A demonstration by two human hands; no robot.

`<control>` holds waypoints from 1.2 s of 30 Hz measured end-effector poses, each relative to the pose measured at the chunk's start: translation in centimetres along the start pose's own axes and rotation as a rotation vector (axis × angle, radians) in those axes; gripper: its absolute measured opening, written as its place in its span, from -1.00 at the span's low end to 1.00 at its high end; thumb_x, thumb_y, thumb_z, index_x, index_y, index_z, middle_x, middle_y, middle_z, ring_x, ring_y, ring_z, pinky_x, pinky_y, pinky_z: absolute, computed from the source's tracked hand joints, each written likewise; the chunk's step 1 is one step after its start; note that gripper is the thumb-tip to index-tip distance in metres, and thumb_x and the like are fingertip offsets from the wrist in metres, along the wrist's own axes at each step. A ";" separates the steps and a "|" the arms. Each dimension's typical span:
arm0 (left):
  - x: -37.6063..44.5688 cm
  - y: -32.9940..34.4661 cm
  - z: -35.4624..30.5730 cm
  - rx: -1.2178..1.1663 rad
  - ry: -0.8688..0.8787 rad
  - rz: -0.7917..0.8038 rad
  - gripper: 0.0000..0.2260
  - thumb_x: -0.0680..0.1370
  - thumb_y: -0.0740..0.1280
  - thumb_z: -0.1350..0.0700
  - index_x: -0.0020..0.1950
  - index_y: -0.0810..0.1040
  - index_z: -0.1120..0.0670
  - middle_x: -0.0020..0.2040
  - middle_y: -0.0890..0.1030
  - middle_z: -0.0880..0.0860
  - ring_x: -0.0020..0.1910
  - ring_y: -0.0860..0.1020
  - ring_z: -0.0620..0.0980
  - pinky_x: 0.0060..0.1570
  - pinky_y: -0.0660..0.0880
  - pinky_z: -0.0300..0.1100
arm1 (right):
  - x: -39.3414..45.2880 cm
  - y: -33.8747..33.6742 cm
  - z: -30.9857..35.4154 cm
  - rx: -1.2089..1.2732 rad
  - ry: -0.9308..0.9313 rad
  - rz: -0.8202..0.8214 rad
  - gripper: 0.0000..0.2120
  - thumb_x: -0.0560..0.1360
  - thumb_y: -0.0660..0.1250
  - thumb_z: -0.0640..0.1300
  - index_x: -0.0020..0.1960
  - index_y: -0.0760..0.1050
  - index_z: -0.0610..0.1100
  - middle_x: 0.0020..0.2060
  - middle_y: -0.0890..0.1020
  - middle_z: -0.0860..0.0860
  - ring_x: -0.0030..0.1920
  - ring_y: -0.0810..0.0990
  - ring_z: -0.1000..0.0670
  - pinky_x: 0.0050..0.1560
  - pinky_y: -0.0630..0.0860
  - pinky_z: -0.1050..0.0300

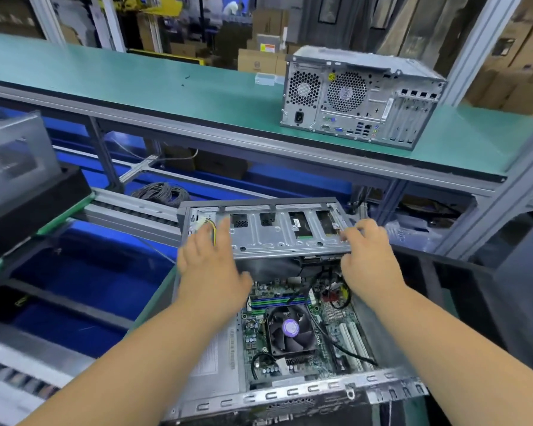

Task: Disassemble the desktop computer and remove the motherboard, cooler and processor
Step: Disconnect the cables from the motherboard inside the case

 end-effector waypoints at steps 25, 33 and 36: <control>8.1 8.6 -7.0 0.042 0.676 0.268 -0.33 0.59 -0.05 -0.27 0.60 -0.10 0.05 0.61 -0.11 0.03 0.57 -0.18 0.03 0.47 -0.26 -0.07 | -3.0 5.1 5.3 -0.466 0.088 0.628 -0.50 0.59 0.14 -0.07 0.46 0.17 -0.24 0.40 0.32 -0.19 0.41 0.24 -0.19 0.40 0.18 -0.01; 8.0 8.6 -6.8 0.020 0.686 0.250 -0.33 0.60 0.01 -0.24 0.60 -0.07 0.06 0.61 -0.08 0.04 0.57 -0.15 0.04 0.47 -0.24 -0.07 | -2.9 6.2 5.6 -0.548 -0.006 0.604 -0.41 0.58 0.19 -0.10 0.48 0.06 -0.33 0.31 0.29 -0.23 0.24 0.41 -0.12 0.24 0.34 0.08; 8.0 8.4 -6.9 0.010 0.688 0.249 -0.32 0.59 0.05 -0.23 0.60 -0.07 0.06 0.61 -0.07 0.04 0.57 -0.15 0.04 0.48 -0.23 -0.07 | -2.8 5.7 5.1 -0.457 0.047 0.605 -0.42 0.60 0.14 -0.17 0.51 -0.01 -0.35 0.38 0.21 -0.28 0.14 0.52 -0.08 0.05 0.44 0.13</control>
Point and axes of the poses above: each hand's wrist, its own x-axis towards the middle knuckle, its own y-axis out of the palm, z = x × y, the point moved 1 cm from there along x, towards the middle knuckle
